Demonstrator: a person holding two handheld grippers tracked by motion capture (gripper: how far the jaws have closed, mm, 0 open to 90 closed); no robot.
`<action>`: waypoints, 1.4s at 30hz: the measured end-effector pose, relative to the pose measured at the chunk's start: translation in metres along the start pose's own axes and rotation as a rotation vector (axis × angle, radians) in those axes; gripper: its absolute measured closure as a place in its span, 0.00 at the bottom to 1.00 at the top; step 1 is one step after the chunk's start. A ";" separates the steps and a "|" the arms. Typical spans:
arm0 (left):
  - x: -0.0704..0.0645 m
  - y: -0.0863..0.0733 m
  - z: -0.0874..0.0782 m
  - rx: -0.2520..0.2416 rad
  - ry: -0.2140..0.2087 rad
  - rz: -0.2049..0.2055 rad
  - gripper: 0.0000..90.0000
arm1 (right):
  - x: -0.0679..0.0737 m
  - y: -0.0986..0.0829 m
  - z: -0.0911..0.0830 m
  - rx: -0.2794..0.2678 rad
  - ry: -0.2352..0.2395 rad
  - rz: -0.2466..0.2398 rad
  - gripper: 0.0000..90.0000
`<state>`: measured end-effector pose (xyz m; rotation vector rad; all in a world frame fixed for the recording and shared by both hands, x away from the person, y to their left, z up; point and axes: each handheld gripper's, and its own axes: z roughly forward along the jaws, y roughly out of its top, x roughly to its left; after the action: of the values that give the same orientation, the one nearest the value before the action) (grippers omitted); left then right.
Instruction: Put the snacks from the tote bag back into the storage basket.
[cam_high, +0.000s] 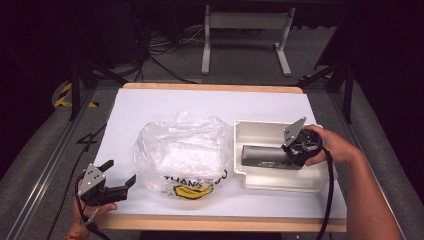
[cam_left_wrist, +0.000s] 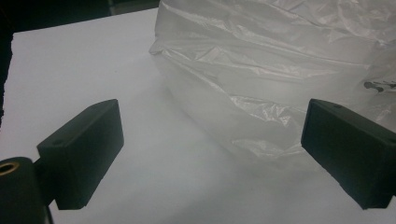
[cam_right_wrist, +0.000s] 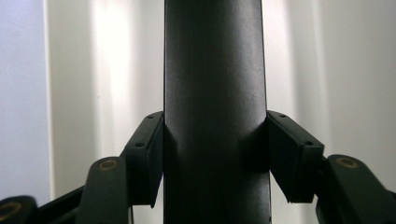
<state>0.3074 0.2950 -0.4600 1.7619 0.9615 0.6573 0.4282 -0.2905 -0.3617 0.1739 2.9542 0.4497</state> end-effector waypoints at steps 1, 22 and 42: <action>0.000 0.000 0.000 0.000 0.000 0.000 0.07 | 0.000 0.000 0.000 0.002 -0.001 0.004 0.47; 0.000 0.000 0.000 0.000 -0.001 0.000 0.07 | -0.001 -0.001 0.005 0.055 -0.016 0.013 0.47; 0.001 0.000 0.000 0.000 0.000 -0.004 0.07 | -0.001 0.001 0.001 0.040 -0.020 0.046 0.41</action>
<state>0.3076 0.2954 -0.4600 1.7594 0.9648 0.6550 0.4290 -0.2897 -0.3621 0.2505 2.9466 0.3921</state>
